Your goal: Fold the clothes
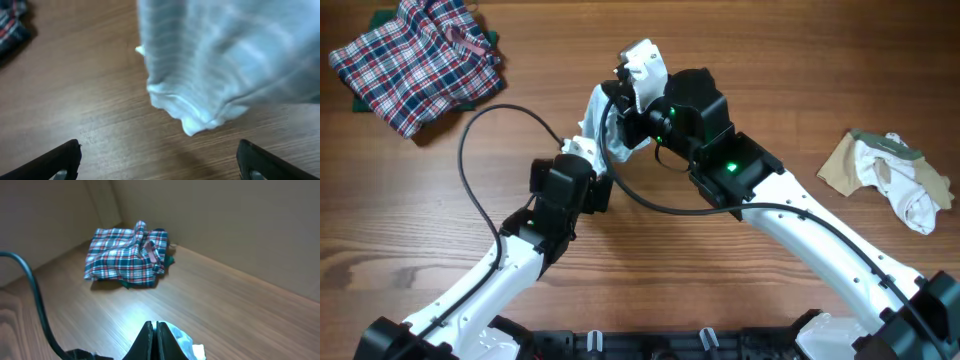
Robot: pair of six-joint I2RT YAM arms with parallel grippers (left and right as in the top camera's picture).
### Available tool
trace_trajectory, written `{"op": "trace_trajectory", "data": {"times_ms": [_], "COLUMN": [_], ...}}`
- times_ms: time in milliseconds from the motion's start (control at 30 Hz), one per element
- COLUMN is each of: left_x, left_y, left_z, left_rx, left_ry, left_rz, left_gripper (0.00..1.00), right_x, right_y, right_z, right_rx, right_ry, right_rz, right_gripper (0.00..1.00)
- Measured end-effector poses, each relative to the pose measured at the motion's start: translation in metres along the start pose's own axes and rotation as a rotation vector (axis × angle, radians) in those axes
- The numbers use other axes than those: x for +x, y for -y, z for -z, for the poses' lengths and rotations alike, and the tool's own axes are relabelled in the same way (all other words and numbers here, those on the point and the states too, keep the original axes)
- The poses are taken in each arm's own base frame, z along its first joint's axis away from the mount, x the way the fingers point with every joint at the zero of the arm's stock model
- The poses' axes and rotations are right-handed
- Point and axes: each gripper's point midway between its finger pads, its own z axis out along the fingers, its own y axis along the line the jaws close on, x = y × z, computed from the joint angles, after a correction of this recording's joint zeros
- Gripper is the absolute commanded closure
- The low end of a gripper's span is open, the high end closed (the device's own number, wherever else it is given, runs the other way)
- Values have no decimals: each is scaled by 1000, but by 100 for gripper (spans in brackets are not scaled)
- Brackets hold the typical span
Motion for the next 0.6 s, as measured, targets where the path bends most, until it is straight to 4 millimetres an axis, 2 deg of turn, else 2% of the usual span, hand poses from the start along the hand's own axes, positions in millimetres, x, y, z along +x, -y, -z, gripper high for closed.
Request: {"op": "trace_trajectory", "data": {"times_ms": [233, 333, 500, 600], "left_x": [-5, -8, -8, -11], "left_y": [38, 42, 48, 48], "left_z": [4, -2, -18, -18], "left_rx": [131, 141, 141, 142], "left_ry": [32, 50, 58, 72], "left_rz": [-113, -117, -121, -120], "left_gripper": [0, 0, 0, 0], "right_x": [-19, -24, -21, -19], "right_y": [-6, -11, -14, -15], "right_z": [3, 4, 4, 4], "right_rx": [-26, -52, -69, -78], "right_ry": [39, 47, 33, 27], "right_rz": [6, 8, 3, 2], "right_gripper": [96, 96, 96, 96]}}
